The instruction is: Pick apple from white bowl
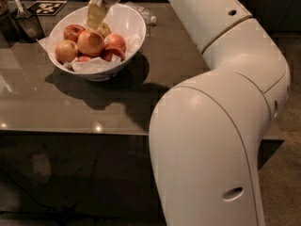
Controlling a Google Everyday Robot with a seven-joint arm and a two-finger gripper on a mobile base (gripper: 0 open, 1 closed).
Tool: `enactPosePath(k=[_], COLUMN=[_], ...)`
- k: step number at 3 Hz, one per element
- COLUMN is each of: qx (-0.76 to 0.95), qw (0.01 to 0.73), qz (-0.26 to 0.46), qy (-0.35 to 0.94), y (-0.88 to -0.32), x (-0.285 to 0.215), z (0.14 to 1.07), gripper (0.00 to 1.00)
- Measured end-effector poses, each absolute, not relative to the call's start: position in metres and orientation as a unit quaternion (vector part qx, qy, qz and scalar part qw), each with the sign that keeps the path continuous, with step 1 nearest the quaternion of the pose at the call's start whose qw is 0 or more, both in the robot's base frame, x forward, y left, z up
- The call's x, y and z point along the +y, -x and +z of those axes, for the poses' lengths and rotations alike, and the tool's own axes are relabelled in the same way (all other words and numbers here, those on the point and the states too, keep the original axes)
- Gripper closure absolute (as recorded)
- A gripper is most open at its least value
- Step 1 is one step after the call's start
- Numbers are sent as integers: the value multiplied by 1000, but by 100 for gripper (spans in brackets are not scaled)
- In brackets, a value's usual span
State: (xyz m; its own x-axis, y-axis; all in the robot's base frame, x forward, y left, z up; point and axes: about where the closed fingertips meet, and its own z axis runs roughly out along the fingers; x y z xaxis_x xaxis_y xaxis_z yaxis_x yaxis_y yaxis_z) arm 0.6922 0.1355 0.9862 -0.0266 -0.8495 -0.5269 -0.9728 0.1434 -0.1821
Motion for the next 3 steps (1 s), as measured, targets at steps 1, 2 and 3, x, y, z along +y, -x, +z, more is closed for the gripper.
enactPosePath(k=[1, 2, 3], qx=[707, 707, 707], qw=[268, 268, 268], qz=[115, 115, 115], qy=[644, 644, 644], y=[-692, -692, -692], x=[136, 136, 136], z=[986, 986, 986], gripper=[11, 0, 0])
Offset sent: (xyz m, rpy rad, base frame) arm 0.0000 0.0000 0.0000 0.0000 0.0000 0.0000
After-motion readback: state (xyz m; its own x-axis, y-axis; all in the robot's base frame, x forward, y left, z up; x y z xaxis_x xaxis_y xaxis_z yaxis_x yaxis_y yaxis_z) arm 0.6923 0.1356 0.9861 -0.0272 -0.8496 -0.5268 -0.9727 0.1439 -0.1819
